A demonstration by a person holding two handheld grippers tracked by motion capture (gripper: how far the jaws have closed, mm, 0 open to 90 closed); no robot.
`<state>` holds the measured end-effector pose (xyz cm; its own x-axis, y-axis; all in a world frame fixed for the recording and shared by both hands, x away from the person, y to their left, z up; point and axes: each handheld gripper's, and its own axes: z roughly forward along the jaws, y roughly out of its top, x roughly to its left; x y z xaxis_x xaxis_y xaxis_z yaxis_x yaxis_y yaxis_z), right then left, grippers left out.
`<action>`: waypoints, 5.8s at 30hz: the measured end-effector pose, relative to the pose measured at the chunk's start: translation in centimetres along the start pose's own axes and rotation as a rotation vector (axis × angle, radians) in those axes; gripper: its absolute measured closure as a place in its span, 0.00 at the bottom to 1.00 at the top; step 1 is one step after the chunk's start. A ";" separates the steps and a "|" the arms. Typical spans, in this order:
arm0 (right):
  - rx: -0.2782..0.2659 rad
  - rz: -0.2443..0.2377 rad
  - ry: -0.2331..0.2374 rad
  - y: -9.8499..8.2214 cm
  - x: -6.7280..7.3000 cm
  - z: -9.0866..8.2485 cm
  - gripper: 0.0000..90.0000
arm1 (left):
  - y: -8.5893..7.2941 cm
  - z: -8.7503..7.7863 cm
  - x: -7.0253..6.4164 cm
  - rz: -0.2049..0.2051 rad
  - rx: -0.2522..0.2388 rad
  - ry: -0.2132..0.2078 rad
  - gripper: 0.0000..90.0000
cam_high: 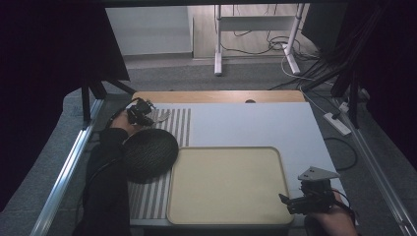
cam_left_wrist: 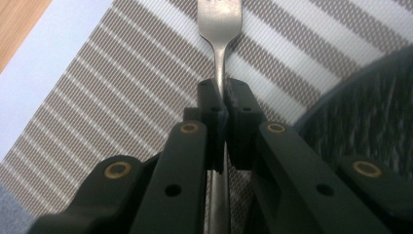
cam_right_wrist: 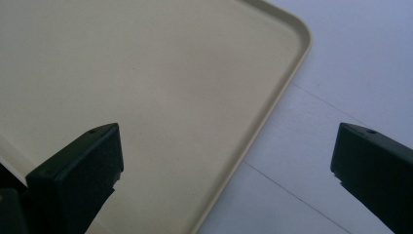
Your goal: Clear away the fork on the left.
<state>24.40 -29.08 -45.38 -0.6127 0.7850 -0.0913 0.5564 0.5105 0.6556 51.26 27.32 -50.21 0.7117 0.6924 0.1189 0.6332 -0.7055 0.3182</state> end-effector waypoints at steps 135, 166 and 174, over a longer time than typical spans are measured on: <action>0.010 -0.059 0.009 0.0 0.6 0.0 0.00 | -1.2 -3.0 -24.6 -0.123 -0.017 -0.302 0.99; 0.010 -0.055 0.009 0.0 0.5 0.0 0.00 | -2.6 -4.0 -22.9 -0.136 -0.133 -0.292 0.55; 0.010 -0.056 0.010 0.0 0.5 0.0 0.00 | -2.8 -4.0 -22.6 -0.135 -0.199 -0.279 0.29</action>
<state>24.13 -28.63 -45.42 -0.6488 0.7515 -0.1197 0.5266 0.5569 0.6423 32.15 14.28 -50.00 0.6986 0.6900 -0.1892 0.6751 -0.5480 0.4939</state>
